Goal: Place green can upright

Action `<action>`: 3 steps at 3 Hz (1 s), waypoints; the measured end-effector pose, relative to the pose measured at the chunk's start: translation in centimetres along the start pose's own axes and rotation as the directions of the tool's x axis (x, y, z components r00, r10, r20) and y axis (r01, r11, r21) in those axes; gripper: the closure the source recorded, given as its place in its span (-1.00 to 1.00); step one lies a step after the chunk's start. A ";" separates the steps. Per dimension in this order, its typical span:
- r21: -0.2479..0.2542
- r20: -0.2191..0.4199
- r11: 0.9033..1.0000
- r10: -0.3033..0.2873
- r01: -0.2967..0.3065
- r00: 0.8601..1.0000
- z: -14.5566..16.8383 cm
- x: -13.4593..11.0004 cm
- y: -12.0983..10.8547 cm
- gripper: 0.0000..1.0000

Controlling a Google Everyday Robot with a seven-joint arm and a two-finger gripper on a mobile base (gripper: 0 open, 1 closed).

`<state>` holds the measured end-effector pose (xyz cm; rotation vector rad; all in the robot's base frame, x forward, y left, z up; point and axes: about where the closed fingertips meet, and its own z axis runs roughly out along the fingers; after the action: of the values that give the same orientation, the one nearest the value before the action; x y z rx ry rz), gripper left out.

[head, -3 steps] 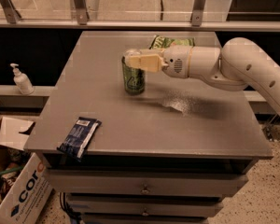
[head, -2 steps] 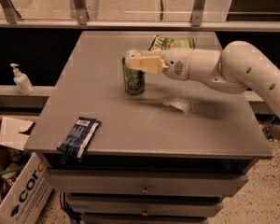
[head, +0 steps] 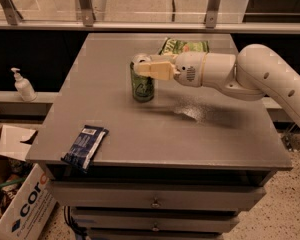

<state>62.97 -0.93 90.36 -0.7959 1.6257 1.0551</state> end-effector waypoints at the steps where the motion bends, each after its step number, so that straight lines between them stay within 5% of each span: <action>1: -0.006 -0.002 1.000 -0.023 0.023 1.000 -0.4 -0.2 0.3 -0.74; 2: -0.016 -0.007 0.999 -0.045 0.045 0.999 -1.1 -0.4 0.6 -1.00; 3: -0.018 -0.018 0.998 -0.065 0.065 0.998 -2.7 -0.8 0.6 -1.00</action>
Offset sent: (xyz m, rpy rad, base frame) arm -0.0141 -0.0204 0.0118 -0.0329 -0.0585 0.0310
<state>61.60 -3.09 91.57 -0.8665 1.5978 1.0197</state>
